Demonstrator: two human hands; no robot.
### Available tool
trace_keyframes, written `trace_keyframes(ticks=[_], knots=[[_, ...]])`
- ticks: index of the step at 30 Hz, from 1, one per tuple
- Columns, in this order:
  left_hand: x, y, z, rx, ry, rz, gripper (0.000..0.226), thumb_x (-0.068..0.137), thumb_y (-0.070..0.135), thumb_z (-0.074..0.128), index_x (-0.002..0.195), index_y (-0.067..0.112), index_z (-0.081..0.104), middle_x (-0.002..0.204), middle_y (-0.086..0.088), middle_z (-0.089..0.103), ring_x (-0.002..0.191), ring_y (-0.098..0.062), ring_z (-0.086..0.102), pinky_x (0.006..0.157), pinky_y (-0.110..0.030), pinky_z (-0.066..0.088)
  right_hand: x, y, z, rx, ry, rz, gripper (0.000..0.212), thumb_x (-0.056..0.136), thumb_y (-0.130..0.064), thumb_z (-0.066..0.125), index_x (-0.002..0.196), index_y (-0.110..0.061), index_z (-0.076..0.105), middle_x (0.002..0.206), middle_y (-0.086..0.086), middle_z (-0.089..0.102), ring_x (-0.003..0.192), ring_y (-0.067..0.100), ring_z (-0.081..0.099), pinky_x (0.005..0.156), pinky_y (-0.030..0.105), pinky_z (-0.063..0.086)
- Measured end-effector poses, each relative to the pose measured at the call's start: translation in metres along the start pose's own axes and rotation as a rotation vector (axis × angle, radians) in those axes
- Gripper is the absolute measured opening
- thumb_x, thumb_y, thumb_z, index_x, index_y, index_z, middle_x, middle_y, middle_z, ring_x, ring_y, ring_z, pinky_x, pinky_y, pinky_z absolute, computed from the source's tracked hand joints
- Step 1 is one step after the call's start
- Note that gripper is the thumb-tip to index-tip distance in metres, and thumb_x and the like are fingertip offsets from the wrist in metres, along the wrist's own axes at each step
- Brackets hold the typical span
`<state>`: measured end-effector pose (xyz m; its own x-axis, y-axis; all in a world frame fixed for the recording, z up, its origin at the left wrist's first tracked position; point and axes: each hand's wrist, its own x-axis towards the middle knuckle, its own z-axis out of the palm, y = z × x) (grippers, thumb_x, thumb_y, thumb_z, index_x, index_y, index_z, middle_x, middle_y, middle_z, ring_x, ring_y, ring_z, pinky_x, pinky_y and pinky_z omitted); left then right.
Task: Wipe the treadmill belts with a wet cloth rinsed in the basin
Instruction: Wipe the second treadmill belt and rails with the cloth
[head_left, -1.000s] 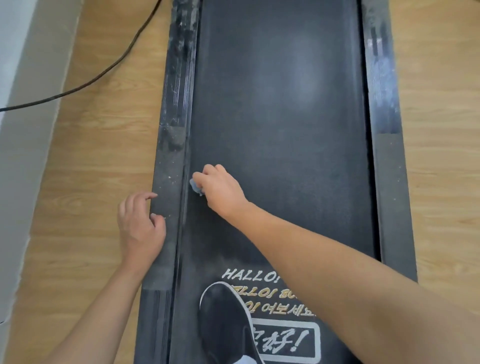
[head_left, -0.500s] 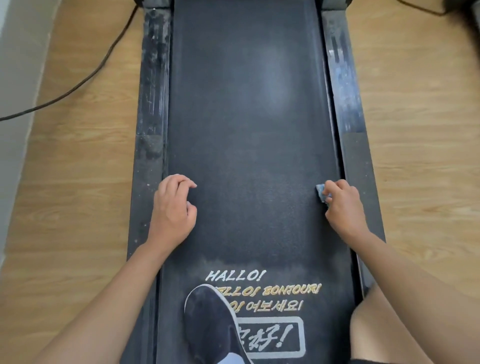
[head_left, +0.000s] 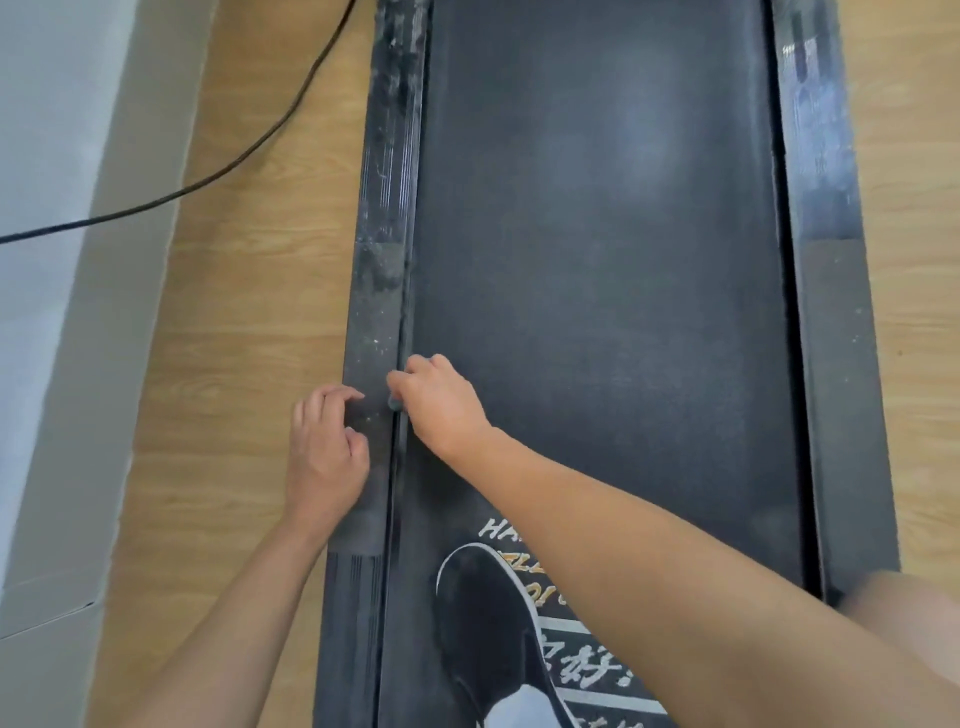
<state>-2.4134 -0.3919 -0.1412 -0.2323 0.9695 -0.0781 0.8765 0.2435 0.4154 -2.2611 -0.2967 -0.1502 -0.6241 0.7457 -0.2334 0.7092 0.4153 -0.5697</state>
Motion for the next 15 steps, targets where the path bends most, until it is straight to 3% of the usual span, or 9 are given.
trace_keyframes(ticks=[4,7,10,12,15], knots=[[0.007,0.008,0.007,-0.032,-0.008,0.057,0.047,0.08,-0.015,0.054,0.12,0.009,0.058,0.124,-0.005,0.055,0.114,-0.03,0.052,0.104,-0.039,0.041,-0.032,0.03,-0.018,0.008,-0.005,0.043,0.025,0.086,0.007,0.06,0.101,-0.013,0.06,0.107,0.005,0.053,0.099,0.025,0.046,0.054,0.033,0.031],[0.017,0.034,0.023,-0.08,-0.031,0.123,0.046,0.079,-0.013,0.054,0.12,0.008,0.061,0.13,-0.006,0.053,0.121,-0.03,0.053,0.108,-0.037,0.041,-0.084,0.084,-0.038,0.013,0.074,0.178,0.03,0.082,0.009,0.056,0.097,-0.017,0.056,0.105,0.0,0.05,0.096,0.023,0.042,0.054,0.035,0.034],[0.022,0.065,0.04,-0.098,-0.079,0.216,0.046,0.079,-0.015,0.058,0.12,0.006,0.062,0.137,-0.01,0.048,0.127,-0.031,0.052,0.111,-0.045,0.044,-0.155,0.164,-0.064,-0.041,0.194,0.399,0.036,0.079,0.009,0.059,0.089,-0.025,0.051,0.098,-0.008,0.049,0.088,0.022,0.042,0.054,0.037,0.042],[0.025,0.084,0.05,-0.107,-0.111,0.278,0.046,0.079,-0.014,0.059,0.121,0.006,0.062,0.138,-0.01,0.047,0.128,-0.03,0.052,0.11,-0.045,0.044,-0.2,0.214,-0.086,-0.04,0.291,0.569,0.041,0.076,0.01,0.063,0.083,-0.028,0.05,0.092,-0.006,0.051,0.084,0.027,0.051,0.06,0.043,0.049],[0.029,0.103,0.058,-0.118,-0.129,0.333,0.046,0.08,-0.012,0.058,0.121,0.008,0.061,0.138,-0.009,0.047,0.125,-0.028,0.053,0.109,-0.041,0.044,-0.235,0.242,-0.112,0.015,0.33,0.75,0.039,0.072,0.013,0.061,0.082,-0.023,0.054,0.089,0.0,0.05,0.083,0.034,0.056,0.06,0.039,0.046]])
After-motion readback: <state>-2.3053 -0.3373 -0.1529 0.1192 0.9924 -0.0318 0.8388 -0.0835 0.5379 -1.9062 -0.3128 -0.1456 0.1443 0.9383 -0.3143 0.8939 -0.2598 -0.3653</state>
